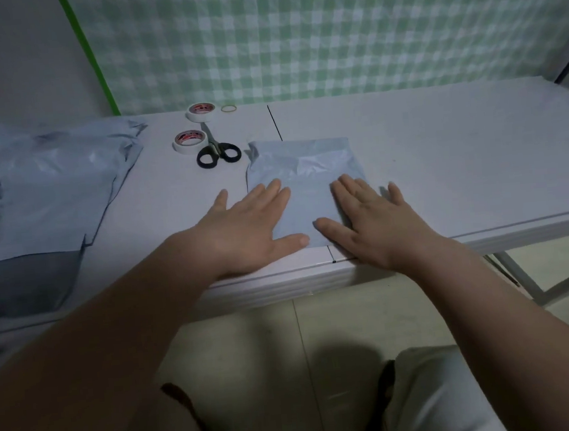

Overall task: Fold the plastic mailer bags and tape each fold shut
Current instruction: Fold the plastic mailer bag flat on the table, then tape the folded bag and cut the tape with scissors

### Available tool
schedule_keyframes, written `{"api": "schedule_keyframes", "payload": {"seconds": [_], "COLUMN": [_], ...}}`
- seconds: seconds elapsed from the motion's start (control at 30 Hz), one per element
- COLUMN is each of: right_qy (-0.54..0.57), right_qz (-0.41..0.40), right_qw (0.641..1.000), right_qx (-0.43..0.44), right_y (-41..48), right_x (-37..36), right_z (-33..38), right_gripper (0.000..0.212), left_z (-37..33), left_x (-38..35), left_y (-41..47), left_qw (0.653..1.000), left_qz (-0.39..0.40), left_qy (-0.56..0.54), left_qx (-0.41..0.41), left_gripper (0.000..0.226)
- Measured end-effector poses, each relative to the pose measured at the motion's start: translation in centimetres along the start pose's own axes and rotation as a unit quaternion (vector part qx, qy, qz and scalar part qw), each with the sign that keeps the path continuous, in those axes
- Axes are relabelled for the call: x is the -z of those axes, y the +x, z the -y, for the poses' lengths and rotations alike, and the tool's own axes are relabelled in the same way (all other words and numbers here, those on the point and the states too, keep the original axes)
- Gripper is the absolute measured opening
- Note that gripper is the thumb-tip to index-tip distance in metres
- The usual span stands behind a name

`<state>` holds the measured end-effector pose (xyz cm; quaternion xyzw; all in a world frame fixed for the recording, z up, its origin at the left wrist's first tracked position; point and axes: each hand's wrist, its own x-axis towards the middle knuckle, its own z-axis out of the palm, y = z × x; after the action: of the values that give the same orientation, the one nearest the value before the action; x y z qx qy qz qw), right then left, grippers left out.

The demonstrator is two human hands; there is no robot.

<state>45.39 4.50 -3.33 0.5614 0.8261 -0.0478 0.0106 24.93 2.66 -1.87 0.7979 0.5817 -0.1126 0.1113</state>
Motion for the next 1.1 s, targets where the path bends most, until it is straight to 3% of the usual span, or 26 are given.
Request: {"api": "schedule_keyframes", "payload": {"seconds": [0.23, 0.37, 0.43, 0.47, 0.57, 0.63, 0.77, 0.9, 1.03, 1.1], "right_qy": [-0.013, -0.017, -0.007, -0.007, 0.007, 0.032, 0.074, 0.134, 0.276, 0.373], "right_qz": [-0.029, 0.005, 0.014, 0.007, -0.064, -0.097, -0.11, -0.141, -0.174, -0.184], "right_qw": [0.999, 0.999, 0.999, 0.999, 0.997, 0.993, 0.99, 0.98, 0.945, 0.909], "right_qx": [-0.023, -0.04, -0.048, -0.049, -0.045, -0.055, -0.05, -0.043, -0.034, -0.026], "right_y": [0.4, 0.7, 0.9, 1.2, 2.3, 3.1, 4.4, 4.5, 4.1, 3.6], "right_x": [0.0, 0.6, 1.7, 2.3, 3.9, 4.7, 5.1, 5.5, 5.9, 6.0], "right_z": [-0.4, 0.0, 0.3, 0.5, 1.7, 2.7, 4.1, 4.5, 4.3, 4.5], "right_gripper": [0.099, 0.088, 0.081, 0.076, 0.054, 0.046, 0.035, 0.033, 0.03, 0.03], "left_z": [1.7, 2.5, 3.6, 4.4, 8.6, 11.2, 13.7, 13.8, 10.7, 7.9], "left_x": [0.4, 1.5, 2.8, 3.5, 5.0, 4.9, 3.4, 3.2, 5.2, 6.1], "left_y": [-1.1, -1.6, -1.2, -0.8, 2.2, 4.2, 6.8, 7.1, 4.3, 2.3], "left_qw": [0.999, 0.999, 0.998, 0.992, 0.957, 0.951, 0.959, 0.93, 0.886, 0.85], "left_qz": [0.018, 0.031, -0.015, -0.075, -0.249, -0.25, -0.181, -0.253, -0.34, -0.276], "left_qy": [-0.007, -0.013, -0.067, -0.099, -0.109, -0.091, -0.058, -0.092, -0.251, -0.442], "left_qx": [0.033, 0.019, 0.003, 0.004, 0.097, 0.155, 0.212, 0.251, 0.193, 0.08], "left_gripper": [0.092, 0.091, 0.07, 0.052, 0.027, 0.033, 0.047, 0.034, 0.019, 0.019]}}
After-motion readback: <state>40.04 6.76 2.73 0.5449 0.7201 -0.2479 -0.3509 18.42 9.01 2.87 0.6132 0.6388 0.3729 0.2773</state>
